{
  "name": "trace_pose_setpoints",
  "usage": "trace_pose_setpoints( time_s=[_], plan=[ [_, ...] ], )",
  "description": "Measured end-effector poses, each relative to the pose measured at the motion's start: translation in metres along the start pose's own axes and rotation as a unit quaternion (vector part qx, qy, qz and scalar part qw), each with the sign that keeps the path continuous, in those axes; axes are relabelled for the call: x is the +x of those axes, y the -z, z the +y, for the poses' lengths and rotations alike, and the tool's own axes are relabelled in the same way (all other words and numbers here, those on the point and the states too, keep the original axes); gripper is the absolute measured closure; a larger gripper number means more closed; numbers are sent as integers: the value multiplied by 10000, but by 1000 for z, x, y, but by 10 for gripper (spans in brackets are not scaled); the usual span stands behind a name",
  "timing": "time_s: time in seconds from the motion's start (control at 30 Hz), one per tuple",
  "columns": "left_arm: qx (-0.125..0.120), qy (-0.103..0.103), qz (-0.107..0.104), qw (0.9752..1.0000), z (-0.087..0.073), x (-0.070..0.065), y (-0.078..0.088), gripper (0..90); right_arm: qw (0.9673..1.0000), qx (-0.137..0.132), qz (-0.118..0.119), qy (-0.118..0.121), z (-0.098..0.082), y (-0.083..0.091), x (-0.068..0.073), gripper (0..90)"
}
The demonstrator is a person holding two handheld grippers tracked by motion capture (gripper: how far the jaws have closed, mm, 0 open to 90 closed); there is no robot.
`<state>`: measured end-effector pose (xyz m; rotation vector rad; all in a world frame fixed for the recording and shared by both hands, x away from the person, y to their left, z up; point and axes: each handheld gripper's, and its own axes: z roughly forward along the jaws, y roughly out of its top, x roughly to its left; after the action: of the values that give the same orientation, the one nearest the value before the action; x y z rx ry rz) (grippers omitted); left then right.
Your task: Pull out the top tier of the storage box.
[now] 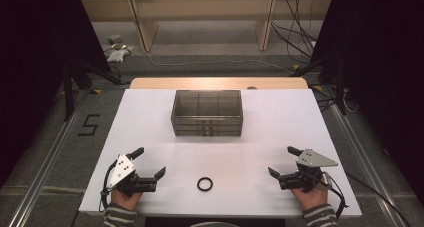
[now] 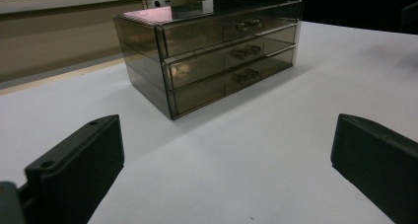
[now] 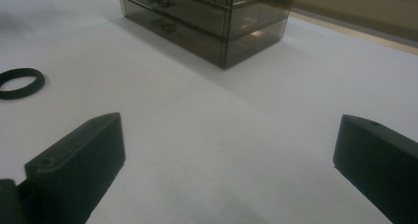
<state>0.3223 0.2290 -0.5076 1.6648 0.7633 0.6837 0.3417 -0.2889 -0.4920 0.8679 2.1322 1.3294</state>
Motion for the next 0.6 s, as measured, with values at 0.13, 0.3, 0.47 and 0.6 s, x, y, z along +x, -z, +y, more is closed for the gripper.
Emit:
trace_pose_setpoints(
  time_s=[0.13, 0.3, 0.47, 0.6],
  plan=[
    [55, 80, -127, 9999, -1, 0, -1, 0, 9997, -126, 211, -66, 1, 1, -1, 4],
    [42, 100, -92, 9999, -1, 1, 0, 0, 9994, -176, 278, -43, 1, 2, 1, 4],
    [119, 240, -217, 9994, 0, 4, 0, 0, 9996, -224, 190, 20, 1, 2, 1, 4],
    [130, 329, -296, 9989, 1, 6, 1, 0, 9995, -199, 236, -19, 1, 2, 0, 4]
  ],
)
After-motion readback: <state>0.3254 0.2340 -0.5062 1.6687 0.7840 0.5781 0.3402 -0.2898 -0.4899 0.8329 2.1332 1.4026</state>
